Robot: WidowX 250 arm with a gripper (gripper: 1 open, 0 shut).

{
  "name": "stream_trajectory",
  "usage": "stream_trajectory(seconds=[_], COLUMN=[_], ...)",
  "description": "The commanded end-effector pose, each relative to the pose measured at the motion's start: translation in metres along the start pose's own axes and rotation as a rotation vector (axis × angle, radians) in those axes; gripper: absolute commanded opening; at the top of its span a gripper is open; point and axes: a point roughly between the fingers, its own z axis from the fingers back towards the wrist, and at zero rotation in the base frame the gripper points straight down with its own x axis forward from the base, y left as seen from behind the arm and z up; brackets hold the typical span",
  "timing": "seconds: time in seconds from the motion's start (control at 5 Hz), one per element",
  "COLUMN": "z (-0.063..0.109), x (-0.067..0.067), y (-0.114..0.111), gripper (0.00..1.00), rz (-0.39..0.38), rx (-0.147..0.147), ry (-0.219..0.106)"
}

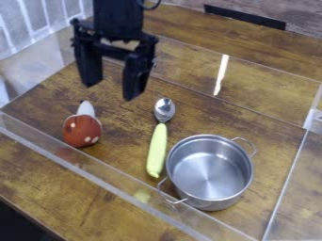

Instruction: Move the green spoon to the left

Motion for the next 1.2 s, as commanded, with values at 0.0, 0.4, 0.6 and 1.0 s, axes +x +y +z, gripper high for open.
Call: stream_trajectory(seconds=[0.0, 0.4, 0.6, 1.0], z=[0.025, 0.021, 0.017, 0.007], x=[0.01, 0.027, 0.025, 0.02], y=[-0.001, -0.018, -0.01, -0.001], gripper=[1.0, 1.0, 1.0, 1.0], rz=[0.04, 0.045, -0.001, 0.083], rx=[0.008, 0.023, 0.021, 0.012], ry=[-0.09, -0.115, -0.093, -0.057])
